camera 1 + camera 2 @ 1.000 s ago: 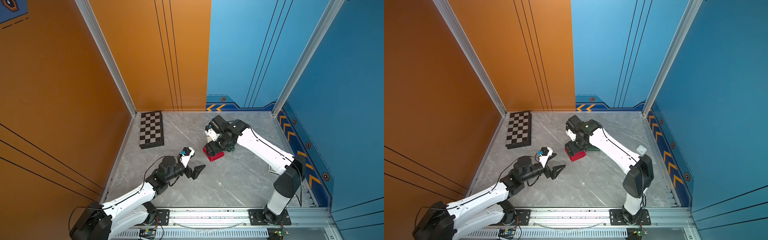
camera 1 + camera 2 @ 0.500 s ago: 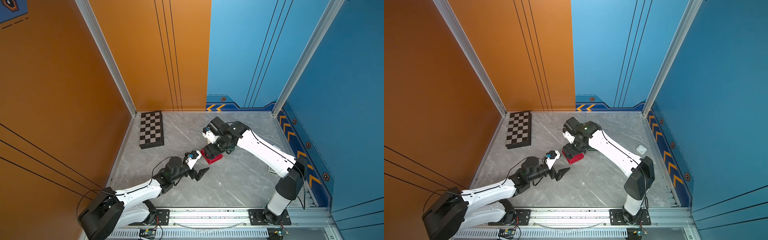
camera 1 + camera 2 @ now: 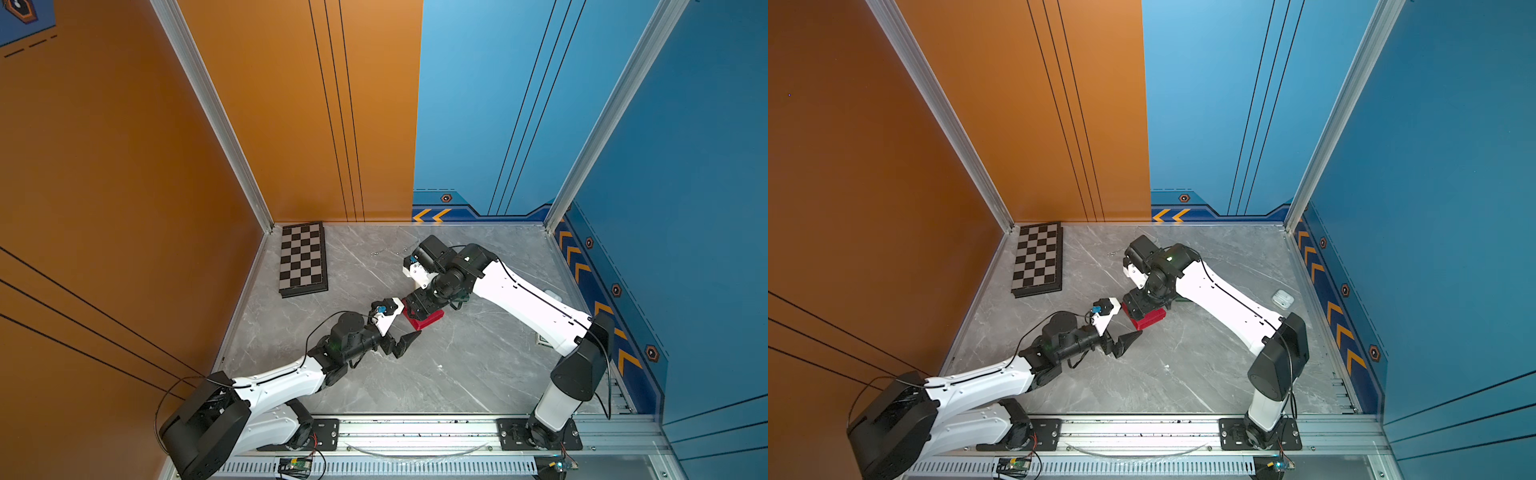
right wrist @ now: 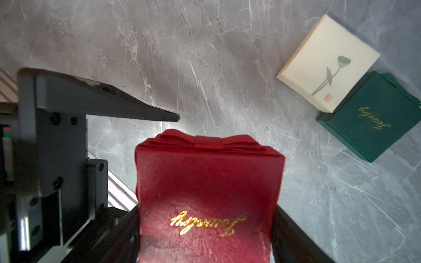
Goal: Take the necklace out of the lift-off lid jewelry box
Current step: Open the lid on the jewelry box.
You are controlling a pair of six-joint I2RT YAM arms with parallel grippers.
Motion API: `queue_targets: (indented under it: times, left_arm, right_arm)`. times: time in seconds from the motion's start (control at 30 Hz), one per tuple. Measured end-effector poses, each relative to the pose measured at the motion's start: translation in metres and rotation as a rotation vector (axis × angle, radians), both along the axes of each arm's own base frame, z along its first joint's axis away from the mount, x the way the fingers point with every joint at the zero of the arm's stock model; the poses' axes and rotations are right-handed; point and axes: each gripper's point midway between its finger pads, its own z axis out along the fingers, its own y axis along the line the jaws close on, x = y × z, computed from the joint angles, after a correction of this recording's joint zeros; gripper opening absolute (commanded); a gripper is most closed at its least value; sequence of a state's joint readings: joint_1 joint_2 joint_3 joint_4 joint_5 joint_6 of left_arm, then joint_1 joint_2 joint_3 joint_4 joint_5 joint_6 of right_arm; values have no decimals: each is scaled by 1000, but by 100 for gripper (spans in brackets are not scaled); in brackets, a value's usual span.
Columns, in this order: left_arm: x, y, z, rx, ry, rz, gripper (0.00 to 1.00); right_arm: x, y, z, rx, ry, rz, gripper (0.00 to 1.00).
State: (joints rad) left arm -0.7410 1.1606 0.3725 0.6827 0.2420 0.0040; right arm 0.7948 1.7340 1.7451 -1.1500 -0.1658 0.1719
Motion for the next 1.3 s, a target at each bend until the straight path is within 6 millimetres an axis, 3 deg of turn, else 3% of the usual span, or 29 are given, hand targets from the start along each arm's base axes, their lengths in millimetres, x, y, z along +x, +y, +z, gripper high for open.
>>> queue_targets:
  times: [0.3, 0.67, 0.87, 1.3]
  left_arm:
    - [0, 0, 1, -2, -2, -1, 100]
    - [-3, -4, -2, 1, 7, -24, 88]
    - [-4, -6, -3, 4, 9, -36, 76]
    - [-3, -6, -3, 4, 11, -37, 73]
  right_arm:
    - [-1, 2, 0, 1, -1, 5, 79]
    - [-2, 3, -1, 8, 4, 9, 79]
    - [-2, 4, -2, 10, 6, 8, 78]
    - [-2, 4, -2, 21, 18, 7, 81]
